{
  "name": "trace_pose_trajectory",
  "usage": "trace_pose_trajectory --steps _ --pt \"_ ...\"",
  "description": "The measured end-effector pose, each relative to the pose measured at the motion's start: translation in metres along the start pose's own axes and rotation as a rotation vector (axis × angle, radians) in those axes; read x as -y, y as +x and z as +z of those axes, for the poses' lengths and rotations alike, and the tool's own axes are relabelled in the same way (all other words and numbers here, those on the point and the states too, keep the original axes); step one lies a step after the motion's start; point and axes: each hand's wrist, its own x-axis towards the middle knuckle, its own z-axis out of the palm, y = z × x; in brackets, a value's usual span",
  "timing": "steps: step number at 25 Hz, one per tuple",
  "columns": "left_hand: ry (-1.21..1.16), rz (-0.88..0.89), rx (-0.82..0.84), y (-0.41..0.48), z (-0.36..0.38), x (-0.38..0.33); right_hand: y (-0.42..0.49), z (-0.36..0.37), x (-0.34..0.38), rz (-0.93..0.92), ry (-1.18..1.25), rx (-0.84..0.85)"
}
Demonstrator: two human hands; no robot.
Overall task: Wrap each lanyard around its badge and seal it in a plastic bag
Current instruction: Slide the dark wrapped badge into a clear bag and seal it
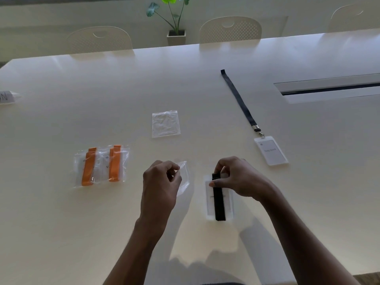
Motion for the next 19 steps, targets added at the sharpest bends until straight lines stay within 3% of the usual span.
trace_pose_trajectory --steps 10,15,19 --pt "-0.241 -0.144 -0.058 0.008 0.011 0.004 -0.035 -0.013 0.027 -0.110 0.360 -0.474" --pt "-0.243 -0.101 -0.100 0.010 0.016 0.002 -0.035 0.004 0.039 -0.178 0.345 -0.608" --pt "-0.105 0.028 -0.160 0.010 0.016 -0.001 -0.034 0.023 0.046 -0.217 0.291 -0.712"
